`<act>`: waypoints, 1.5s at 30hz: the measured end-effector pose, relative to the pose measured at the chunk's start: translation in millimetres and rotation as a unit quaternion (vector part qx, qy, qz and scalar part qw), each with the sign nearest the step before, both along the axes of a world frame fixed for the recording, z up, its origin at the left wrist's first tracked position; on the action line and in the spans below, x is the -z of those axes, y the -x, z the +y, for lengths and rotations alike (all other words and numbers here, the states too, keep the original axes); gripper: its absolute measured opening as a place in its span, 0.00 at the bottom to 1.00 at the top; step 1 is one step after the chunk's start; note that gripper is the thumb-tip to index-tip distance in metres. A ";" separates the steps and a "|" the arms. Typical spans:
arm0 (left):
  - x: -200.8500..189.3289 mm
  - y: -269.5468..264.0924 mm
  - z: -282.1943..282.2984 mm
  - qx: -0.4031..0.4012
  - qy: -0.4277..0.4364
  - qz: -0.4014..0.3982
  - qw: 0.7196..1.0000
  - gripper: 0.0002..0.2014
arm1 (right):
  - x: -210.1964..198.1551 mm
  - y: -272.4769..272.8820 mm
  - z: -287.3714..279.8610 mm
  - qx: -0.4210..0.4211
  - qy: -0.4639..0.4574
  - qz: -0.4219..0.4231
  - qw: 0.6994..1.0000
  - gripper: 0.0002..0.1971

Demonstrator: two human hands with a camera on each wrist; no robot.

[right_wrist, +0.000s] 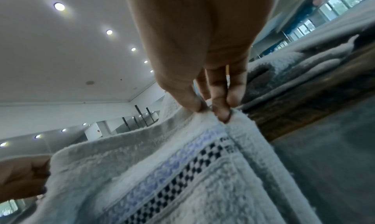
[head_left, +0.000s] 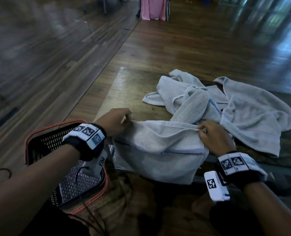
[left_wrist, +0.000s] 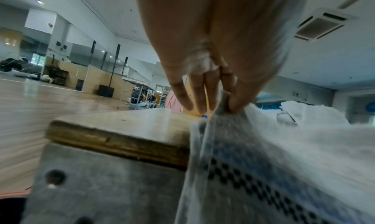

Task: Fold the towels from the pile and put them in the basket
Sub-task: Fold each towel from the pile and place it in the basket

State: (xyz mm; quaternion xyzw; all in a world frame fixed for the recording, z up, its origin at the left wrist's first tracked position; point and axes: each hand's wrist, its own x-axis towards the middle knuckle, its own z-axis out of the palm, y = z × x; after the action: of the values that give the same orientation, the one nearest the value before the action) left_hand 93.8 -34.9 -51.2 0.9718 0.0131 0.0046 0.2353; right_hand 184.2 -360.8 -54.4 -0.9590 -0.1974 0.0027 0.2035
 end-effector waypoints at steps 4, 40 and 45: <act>4.0 -9.4 -15.3 0.058 -0.067 0.031 0.996 0.05 | -2.0 -0.3 2.3 -0.018 0.074 -0.009 0.997 0.04; -20.3 -4.4 -5.8 0.046 0.004 0.014 0.999 0.15 | -27.9 -20.3 -25.5 0.019 -0.033 -0.010 0.999 0.04; -19.3 -7.5 0.3 -0.001 0.023 -0.027 0.999 0.08 | -23.7 -26.5 -28.4 0.049 -0.033 0.017 0.998 0.05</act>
State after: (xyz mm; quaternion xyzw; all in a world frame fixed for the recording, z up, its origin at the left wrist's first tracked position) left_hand 101.3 -34.6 -31.9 0.9658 0.0082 0.0307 0.2575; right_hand 210.7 -389.2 -30.7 -0.9600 -0.1469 0.0027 0.2382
